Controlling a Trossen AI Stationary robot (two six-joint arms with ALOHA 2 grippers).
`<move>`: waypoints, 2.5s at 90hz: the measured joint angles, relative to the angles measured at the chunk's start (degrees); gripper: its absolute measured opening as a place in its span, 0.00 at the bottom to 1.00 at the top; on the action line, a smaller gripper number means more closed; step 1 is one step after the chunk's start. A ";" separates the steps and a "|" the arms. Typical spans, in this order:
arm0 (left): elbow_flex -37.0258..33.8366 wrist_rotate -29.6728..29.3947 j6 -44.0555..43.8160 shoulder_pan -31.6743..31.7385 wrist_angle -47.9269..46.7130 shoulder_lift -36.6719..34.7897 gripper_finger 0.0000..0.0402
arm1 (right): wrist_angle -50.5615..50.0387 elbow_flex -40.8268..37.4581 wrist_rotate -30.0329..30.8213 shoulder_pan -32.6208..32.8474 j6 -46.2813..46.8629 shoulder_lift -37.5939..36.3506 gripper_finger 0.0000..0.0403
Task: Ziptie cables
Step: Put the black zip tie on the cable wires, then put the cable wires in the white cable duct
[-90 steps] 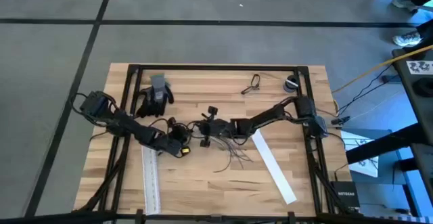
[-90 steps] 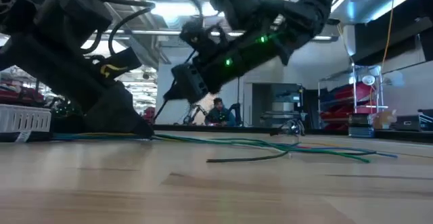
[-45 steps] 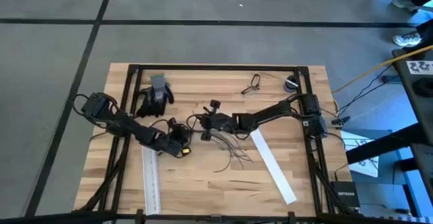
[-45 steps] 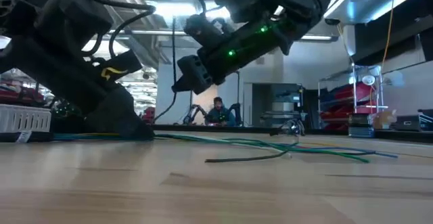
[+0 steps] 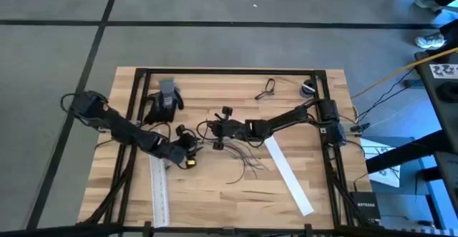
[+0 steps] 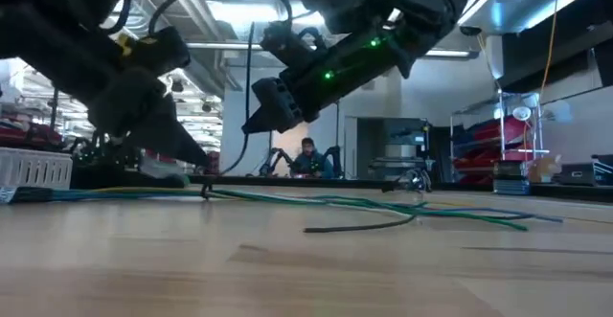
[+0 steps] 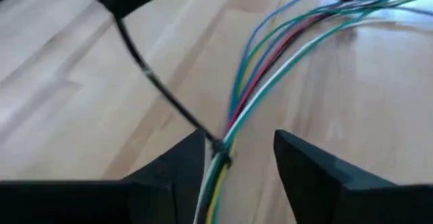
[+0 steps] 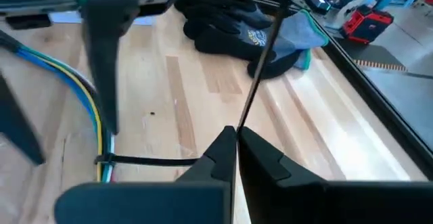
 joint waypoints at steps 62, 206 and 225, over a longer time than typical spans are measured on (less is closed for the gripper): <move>-0.44 2.16 -3.67 1.05 -3.72 -4.11 0.41 | -18.66 6.40 -3.17 0.01 2.66 -0.32 0.25; 12.79 18.24 -68.74 -24.41 -55.07 -13.64 0.41 | -0.34 7.58 -20.21 -0.42 6.31 15.39 0.03; 12.79 18.21 -75.01 -28.17 -55.06 -13.64 0.41 | -7.87 7.32 -15.59 0.57 1.74 11.65 0.01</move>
